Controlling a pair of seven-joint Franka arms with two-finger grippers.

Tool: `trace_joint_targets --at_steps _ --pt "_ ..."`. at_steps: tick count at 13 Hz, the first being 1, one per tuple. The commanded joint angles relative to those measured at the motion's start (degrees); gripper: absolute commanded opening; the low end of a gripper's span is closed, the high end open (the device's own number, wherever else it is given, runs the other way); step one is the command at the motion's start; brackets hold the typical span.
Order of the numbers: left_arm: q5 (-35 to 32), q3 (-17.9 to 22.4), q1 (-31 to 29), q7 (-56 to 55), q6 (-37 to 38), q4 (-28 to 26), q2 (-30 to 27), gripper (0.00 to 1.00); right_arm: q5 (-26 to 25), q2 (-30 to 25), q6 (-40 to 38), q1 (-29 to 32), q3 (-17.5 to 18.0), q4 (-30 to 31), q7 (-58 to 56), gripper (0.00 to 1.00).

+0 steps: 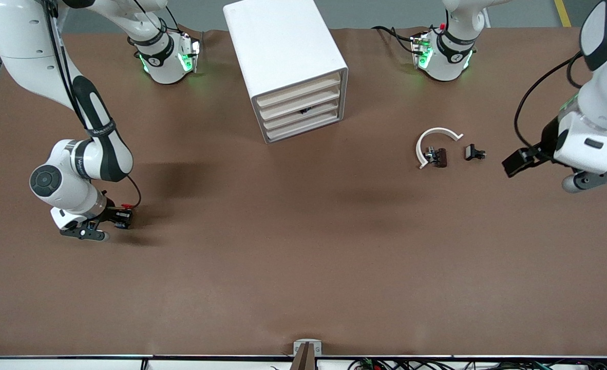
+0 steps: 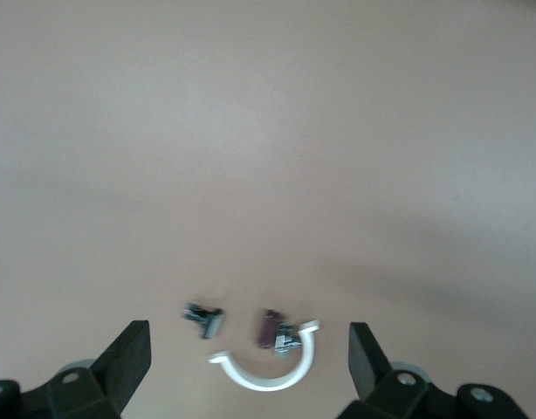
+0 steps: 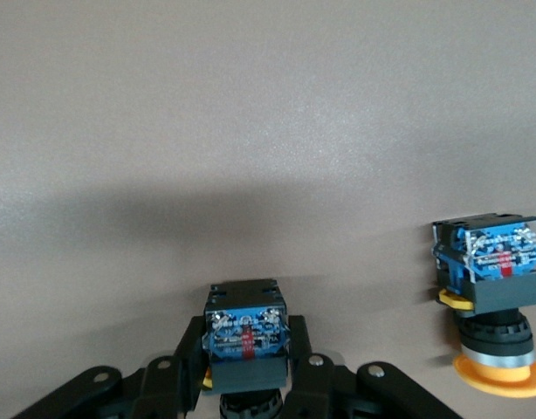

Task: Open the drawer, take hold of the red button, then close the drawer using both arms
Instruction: 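Lower the red button beside the orange button while the left gripper retracts, then open the right gripper to release the red button on the table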

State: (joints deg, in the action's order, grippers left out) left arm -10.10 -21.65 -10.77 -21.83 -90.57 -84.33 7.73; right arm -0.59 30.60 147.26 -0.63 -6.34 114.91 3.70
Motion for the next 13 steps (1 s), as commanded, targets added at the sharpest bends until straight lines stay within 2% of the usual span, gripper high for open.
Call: trace_joint_targets --at_steps 1,3,4,11,12,13 --pt "0.7 10.9 8.4 9.2 0.7 -3.9 -4.8 1.00 -1.1 1.2 -0.1 1.4 1.2 -2.1 0.0 0.00" --pt "5.0 15.9 10.7 9.6 0.9 -5.9 -7.3 1.00 -1.1 1.5 -0.2 1.4 1.2 -2.8 -0.3 0.00" --pt "7.2 17.1 10.8 9.7 0.9 -6.1 -7.7 1.00 -1.1 1.6 -0.2 1.4 1.2 -2.9 -0.3 0.00" --pt "7.8 16.3 10.3 10.1 1.4 -8.2 -9.8 1.00 -1.5 2.0 -0.3 1.0 1.1 -3.5 -1.0 0.00" --pt "8.2 16.3 10.6 10.1 2.0 -9.0 -10.5 1.00 -1.5 2.0 -0.4 1.2 1.1 -3.6 -4.4 0.26" --pt "8.2 15.9 10.6 10.1 2.1 -9.5 -10.8 1.00 -1.4 2.0 -0.5 1.6 1.1 -3.6 -7.0 0.90"
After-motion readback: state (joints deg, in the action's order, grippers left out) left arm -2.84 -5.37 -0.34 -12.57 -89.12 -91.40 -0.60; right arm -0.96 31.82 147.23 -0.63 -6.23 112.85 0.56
